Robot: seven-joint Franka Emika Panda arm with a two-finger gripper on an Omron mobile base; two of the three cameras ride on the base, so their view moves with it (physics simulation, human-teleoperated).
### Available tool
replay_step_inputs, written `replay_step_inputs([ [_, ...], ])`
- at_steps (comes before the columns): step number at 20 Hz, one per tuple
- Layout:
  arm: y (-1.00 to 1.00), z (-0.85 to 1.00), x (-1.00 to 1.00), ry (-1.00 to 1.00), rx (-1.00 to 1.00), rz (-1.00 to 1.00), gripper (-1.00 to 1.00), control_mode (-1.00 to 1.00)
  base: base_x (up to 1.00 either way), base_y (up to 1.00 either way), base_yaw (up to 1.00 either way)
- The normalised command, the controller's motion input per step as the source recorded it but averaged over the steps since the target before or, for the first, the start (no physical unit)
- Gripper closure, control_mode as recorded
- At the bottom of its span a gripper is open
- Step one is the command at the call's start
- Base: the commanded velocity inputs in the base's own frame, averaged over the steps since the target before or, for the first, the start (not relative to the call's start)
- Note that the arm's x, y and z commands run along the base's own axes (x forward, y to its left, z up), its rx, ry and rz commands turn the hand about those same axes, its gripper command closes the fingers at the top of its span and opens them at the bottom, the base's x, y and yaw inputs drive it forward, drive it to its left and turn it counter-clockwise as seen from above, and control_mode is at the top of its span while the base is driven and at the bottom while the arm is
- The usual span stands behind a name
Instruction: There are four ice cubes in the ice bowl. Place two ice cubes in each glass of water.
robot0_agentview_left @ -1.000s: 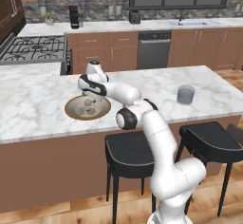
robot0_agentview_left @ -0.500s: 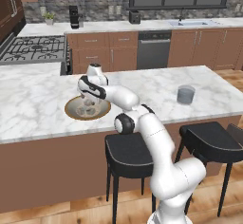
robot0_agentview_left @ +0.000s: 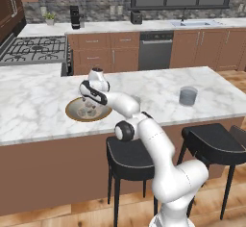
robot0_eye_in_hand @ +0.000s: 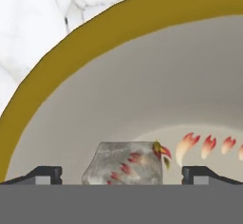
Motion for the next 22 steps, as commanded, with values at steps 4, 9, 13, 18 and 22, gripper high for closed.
replay_step_inputs([
  [4, 0.05, -0.05, 0.19, 0.00, 0.00, 0.00, -1.00, -1.00, 0.00, 0.00, 0.00],
  [9, 0.11, -0.06, 0.08, 0.01, 0.01, 0.00, 1.00, -1.00, 0.00, 0.00, 0.00],
  [13, 0.12, -0.13, 0.04, 0.07, 0.05, 0.00, 1.00, -1.00, 0.00, 0.00, 0.00],
  [18, 0.06, -0.08, 0.01, 0.04, 0.05, 0.00, 1.00, -1.00, 0.00, 0.00, 0.00],
  [22, 0.04, 0.06, -0.04, 0.00, 0.00, 0.00, 1.00, -1.00, 0.00, 0.00, 0.00],
])
